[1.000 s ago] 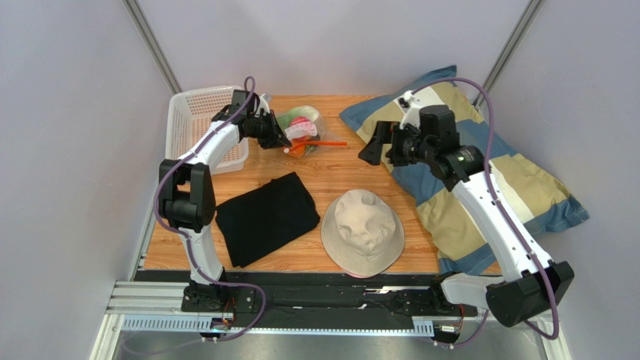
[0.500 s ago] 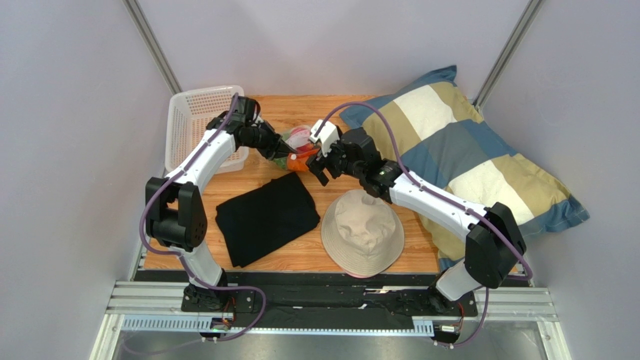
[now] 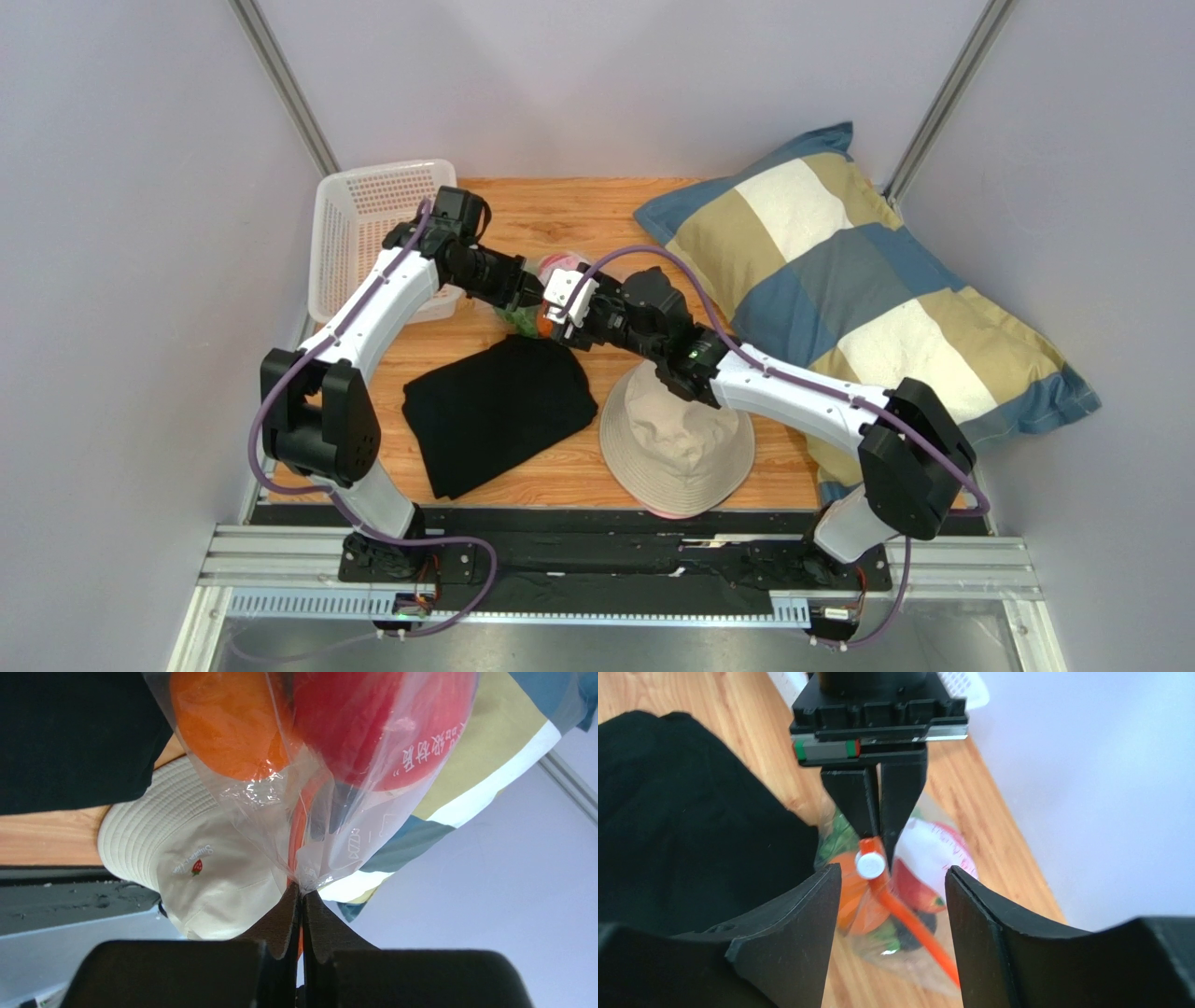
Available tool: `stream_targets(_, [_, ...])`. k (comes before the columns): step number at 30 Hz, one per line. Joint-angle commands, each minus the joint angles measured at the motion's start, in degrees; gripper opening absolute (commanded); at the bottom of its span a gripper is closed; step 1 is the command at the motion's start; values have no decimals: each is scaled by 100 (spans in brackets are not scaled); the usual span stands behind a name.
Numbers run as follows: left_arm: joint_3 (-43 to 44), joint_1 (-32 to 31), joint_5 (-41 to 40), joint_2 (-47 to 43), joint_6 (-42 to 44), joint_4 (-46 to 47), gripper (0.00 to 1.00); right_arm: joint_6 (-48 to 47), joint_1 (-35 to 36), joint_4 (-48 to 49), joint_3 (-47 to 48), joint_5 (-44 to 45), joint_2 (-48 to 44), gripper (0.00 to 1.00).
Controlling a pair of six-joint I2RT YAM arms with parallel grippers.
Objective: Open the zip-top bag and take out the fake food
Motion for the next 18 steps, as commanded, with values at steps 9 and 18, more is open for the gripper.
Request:
stream_targets(9, [644,-24,111,-223,-759,-824,0,-776,337,1651,-232,572,406,54])
stream_targets(18, [565,-33,5,-338,-856,-982,0,-925,434,1774,-250,1151,467,48])
